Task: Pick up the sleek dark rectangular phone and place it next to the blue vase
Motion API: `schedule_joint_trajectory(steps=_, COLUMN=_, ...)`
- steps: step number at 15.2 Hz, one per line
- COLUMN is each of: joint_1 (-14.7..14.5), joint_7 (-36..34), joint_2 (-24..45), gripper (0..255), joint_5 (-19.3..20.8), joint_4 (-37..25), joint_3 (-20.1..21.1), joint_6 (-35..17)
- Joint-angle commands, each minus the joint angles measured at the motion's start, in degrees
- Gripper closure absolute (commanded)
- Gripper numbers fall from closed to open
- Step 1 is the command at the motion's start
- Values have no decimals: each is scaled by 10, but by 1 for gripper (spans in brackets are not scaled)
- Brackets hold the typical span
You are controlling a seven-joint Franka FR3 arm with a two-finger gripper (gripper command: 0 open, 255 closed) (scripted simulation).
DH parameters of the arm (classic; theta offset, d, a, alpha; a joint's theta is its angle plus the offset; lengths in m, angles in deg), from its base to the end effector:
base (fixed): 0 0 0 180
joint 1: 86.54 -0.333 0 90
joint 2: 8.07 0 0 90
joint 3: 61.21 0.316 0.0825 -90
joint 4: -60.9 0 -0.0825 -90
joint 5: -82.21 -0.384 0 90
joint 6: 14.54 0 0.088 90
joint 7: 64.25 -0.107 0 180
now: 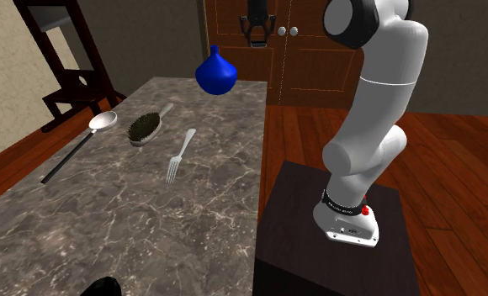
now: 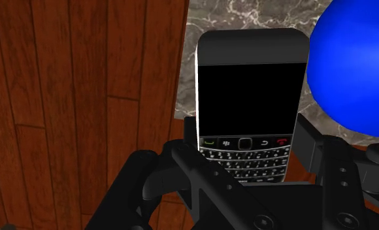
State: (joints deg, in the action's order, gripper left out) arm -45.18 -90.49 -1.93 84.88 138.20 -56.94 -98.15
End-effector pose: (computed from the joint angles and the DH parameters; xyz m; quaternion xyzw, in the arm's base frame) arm 0.4546 -0.3540 0.6577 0.8495 -0.5273 -0.0002 0.0192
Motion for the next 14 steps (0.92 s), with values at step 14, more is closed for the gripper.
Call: schedule_joint_trajectory(steps=14, joint_1=2, joint_7=-3, joint_2=-35, gripper=255, joint_5=-3, joint_4=163, joint_3=-1, joint_6=-129)
